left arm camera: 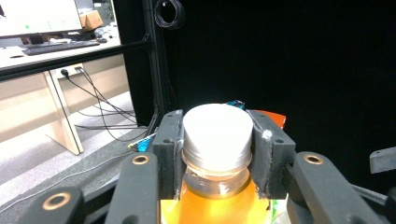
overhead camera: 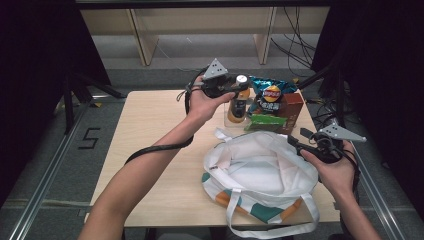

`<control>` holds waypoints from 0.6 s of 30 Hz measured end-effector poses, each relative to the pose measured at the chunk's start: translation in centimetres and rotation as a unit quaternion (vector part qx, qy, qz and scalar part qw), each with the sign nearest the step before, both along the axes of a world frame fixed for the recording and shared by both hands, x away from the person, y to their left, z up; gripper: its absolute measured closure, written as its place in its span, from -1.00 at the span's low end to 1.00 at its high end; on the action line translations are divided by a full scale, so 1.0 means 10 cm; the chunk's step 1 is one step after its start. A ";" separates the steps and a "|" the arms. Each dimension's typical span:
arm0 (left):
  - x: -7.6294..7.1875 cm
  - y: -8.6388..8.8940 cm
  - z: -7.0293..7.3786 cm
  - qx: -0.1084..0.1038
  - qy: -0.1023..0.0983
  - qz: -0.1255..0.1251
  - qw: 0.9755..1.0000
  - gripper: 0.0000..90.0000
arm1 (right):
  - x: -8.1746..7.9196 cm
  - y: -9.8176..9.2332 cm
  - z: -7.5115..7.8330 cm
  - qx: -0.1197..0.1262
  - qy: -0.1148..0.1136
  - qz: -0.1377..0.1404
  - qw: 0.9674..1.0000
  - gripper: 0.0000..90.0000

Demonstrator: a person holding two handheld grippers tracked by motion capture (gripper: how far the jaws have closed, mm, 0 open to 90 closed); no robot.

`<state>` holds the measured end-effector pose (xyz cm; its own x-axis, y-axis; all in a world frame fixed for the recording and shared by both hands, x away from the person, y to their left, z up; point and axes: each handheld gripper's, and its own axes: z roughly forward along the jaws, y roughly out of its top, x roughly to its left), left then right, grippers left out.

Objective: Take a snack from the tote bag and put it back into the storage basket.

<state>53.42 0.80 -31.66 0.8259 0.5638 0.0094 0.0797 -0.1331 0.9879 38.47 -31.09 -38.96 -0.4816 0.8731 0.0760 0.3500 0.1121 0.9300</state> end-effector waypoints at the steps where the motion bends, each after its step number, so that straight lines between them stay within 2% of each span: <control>1: 0.00 0.00 0.00 0.001 0.000 0.000 1.000 0.31 | -0.01 -0.01 0.00 -0.003 0.005 0.000 1.000 -0.05; 2: 0.01 0.00 -0.01 0.001 0.001 -0.001 1.000 0.31 | 0.00 0.01 -0.01 0.005 -0.002 -0.008 1.000 -0.05; 6: 0.03 0.01 -0.02 0.003 0.001 0.002 1.000 0.31 | 0.01 -0.01 0.00 -0.002 -0.003 0.002 1.000 -0.05; 9: 0.05 0.00 -0.03 0.005 0.002 0.004 1.000 0.31 | 0.00 0.02 0.00 0.007 0.001 -0.010 1.000 -0.05; 14: 0.07 0.00 -0.06 0.004 0.002 0.004 1.000 0.31 | 0.01 0.01 -0.01 0.001 -0.008 -0.008 1.000 -0.05; 18: 0.08 -0.01 -0.07 0.006 0.003 0.006 1.000 0.31 | 0.00 0.01 -0.02 0.001 -0.003 -0.007 1.000 -0.05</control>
